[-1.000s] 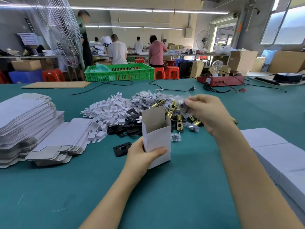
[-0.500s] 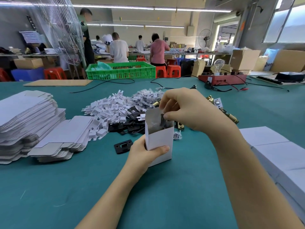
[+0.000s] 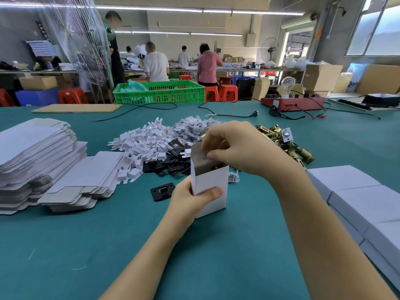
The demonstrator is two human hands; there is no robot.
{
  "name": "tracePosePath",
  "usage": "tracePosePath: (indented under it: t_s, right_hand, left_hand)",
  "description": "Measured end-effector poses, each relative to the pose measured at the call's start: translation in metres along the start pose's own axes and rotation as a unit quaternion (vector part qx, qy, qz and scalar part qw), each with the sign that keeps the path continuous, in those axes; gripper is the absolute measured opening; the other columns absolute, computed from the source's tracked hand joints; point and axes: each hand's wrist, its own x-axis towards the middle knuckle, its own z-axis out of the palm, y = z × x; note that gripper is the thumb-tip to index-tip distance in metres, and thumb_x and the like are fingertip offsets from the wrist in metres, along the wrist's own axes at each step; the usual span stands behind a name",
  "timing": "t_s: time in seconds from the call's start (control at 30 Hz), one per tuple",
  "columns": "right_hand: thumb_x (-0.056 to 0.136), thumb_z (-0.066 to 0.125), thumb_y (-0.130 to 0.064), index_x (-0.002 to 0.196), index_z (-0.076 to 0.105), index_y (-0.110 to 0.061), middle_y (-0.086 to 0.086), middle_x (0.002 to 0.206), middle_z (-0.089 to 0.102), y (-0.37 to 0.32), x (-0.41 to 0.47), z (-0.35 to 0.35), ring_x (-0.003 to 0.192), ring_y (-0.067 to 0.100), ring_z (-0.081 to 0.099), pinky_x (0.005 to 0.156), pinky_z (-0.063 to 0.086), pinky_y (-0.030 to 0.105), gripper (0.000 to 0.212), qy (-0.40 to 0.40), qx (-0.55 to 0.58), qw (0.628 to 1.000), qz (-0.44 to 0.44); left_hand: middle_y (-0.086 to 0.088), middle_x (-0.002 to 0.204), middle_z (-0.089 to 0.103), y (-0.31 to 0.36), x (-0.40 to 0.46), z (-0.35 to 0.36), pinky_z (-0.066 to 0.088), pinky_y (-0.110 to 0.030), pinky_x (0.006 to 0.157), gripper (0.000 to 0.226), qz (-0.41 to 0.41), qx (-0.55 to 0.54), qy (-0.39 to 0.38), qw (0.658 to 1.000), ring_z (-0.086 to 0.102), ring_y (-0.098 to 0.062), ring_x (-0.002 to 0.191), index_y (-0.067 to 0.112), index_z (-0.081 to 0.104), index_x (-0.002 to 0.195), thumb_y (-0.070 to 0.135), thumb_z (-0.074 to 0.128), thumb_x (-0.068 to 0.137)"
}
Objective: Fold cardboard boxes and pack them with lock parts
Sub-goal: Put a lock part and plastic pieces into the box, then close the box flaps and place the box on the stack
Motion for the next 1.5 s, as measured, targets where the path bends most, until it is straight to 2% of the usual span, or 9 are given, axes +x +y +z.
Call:
tracePosePath:
  t_s: [0.2, 0.27, 0.4, 0.63, 0.83, 1.03, 1.17, 1.3, 1.5]
  right_hand:
    - [0.088, 0.064, -0.015, 0.086, 0.069, -0.014, 0.002, 0.072, 0.071, 0.02, -0.005, -0.016, 0.071, 0.015, 0.069, 0.071, 0.057, 0.032, 0.006, 0.166, 0.098, 0.98, 0.042]
    - [0.092, 0.059, -0.019, 0.086, 0.067, -0.014, 0.003, 0.073, 0.071, 0.032, -0.007, -0.015, 0.072, 0.016, 0.069, 0.066, 0.056, 0.028, 0.011, 0.212, 0.163, 0.959, 0.094]
    - [0.101, 0.043, -0.031, 0.09, 0.063, -0.01, 0.005, 0.08, 0.071, 0.052, -0.01, 0.006, 0.08, 0.02, 0.068, 0.075, 0.056, 0.032, 0.031, 0.176, 0.368, 0.881, 0.24]
    - [0.098, 0.035, -0.055, 0.101, 0.066, -0.024, -0.004, 0.095, 0.074, 0.055, -0.023, 0.092, 0.085, 0.011, 0.068, 0.07, 0.052, 0.029, 0.045, 0.118, 0.539, 0.765, 0.333]
    - [0.088, 0.036, -0.071, 0.125, 0.059, -0.028, -0.004, 0.124, 0.063, 0.059, -0.026, 0.113, 0.117, 0.012, 0.056, 0.11, 0.037, 0.038, 0.061, 0.132, 0.512, 0.785, 0.323]
    - [0.08, 0.035, -0.076, 0.101, 0.071, -0.04, -0.005, 0.109, 0.071, 0.056, -0.028, 0.115, 0.107, 0.013, 0.064, 0.104, 0.044, 0.043, 0.055, 0.13, 0.505, 0.808, 0.275]
    - [0.077, 0.034, -0.076, 0.098, 0.071, -0.048, -0.005, 0.104, 0.073, 0.052, -0.028, 0.113, 0.099, 0.015, 0.068, 0.092, 0.052, 0.041, 0.05, 0.124, 0.53, 0.809, 0.222]
    - [0.072, 0.041, -0.081, 0.103, 0.071, -0.042, 0.001, 0.108, 0.073, 0.053, -0.029, 0.111, 0.102, 0.022, 0.068, 0.088, 0.055, 0.042, 0.058, 0.127, 0.553, 0.803, 0.183]
    - [0.075, 0.053, -0.071, 0.11, 0.069, -0.035, 0.006, 0.115, 0.07, 0.053, -0.028, 0.11, 0.104, 0.025, 0.067, 0.088, 0.053, 0.046, 0.053, 0.113, 0.61, 0.77, 0.149]
  left_hand:
    - [0.01, 0.114, 0.07, 0.005, -0.001, 0.001, 0.049, -0.025, 0.086, 0.063, 0.038, -0.046, 0.003, 0.998, 0.064, -0.008, 0.105, 0.027, 0.066, 0.115, 0.074, 0.059, 0.074]
    - [0.017, 0.12, 0.068, 0.006, -0.003, 0.001, 0.051, -0.02, 0.088, 0.057, 0.016, -0.082, -0.023, 0.996, 0.063, -0.003, 0.113, 0.042, 0.067, 0.115, 0.08, 0.048, 0.077]
    - [0.008, 0.145, 0.052, 0.006, -0.001, 0.0, 0.037, -0.042, 0.114, 0.092, -0.014, -0.071, -0.053, 0.996, 0.046, -0.013, 0.136, 0.033, 0.045, 0.145, 0.086, 0.047, 0.071]
    - [-0.002, 0.113, 0.073, 0.015, -0.003, 0.005, 0.058, -0.027, 0.076, 0.065, -0.036, -0.098, -0.053, 0.993, 0.071, -0.018, 0.101, 0.027, 0.069, 0.119, 0.072, 0.057, 0.073]
    - [-0.003, 0.114, 0.073, 0.016, -0.006, 0.012, 0.059, -0.032, 0.083, 0.043, -0.031, -0.136, -0.044, 0.989, 0.07, -0.02, 0.103, 0.038, 0.074, 0.108, 0.064, 0.056, 0.08]
    - [0.001, 0.091, 0.075, 0.018, -0.003, 0.01, 0.056, -0.028, 0.066, 0.027, -0.052, -0.139, 0.015, 0.989, 0.07, -0.012, 0.075, 0.034, 0.076, 0.087, 0.05, 0.059, 0.075]
    - [0.002, 0.094, 0.075, 0.02, 0.003, 0.006, 0.051, -0.037, 0.079, 0.027, -0.06, -0.114, 0.047, 0.991, 0.069, -0.012, 0.082, 0.034, 0.074, 0.084, 0.053, 0.061, 0.068]
    - [-0.01, 0.121, 0.067, 0.022, 0.003, 0.01, 0.053, -0.052, 0.087, 0.027, -0.032, -0.143, 0.044, 0.988, 0.066, -0.024, 0.099, 0.033, 0.068, 0.102, 0.044, 0.055, 0.081]
    - [0.001, 0.104, 0.074, 0.022, 0.006, 0.009, 0.057, -0.029, 0.064, 0.026, 0.013, -0.191, 0.05, 0.98, 0.071, -0.013, 0.086, 0.036, 0.064, 0.105, 0.018, 0.045, 0.101]
